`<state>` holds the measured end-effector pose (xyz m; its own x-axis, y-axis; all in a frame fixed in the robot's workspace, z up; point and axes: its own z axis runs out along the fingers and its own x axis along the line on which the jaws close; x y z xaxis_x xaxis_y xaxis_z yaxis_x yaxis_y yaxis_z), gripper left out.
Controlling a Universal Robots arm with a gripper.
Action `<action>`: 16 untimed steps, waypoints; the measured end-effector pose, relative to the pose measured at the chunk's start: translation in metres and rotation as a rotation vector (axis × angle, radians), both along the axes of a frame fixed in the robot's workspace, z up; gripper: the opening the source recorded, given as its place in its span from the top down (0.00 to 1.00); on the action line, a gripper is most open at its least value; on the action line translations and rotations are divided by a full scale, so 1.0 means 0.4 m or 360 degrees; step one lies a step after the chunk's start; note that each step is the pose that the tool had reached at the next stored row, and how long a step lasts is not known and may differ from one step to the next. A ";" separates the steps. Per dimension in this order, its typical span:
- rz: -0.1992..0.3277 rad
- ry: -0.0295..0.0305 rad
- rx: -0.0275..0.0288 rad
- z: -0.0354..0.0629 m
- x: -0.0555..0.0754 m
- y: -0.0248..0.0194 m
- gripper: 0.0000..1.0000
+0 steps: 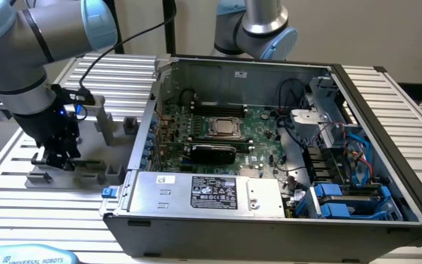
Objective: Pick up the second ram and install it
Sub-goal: 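Pick up the second ram and move it above second insertion slot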
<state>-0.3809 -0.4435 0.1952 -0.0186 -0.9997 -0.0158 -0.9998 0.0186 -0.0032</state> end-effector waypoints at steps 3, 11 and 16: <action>0.0000 0.00000 0.00013 -0.001 0.000 0.000 0.58; 0.0000 -0.00001 0.00014 -0.003 0.000 0.000 0.69; 0.0000 -0.00002 0.00014 -0.003 0.000 0.000 0.76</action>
<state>-0.3807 -0.4435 0.1939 -0.0185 -0.9997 -0.0167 -0.9998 0.0185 -0.0033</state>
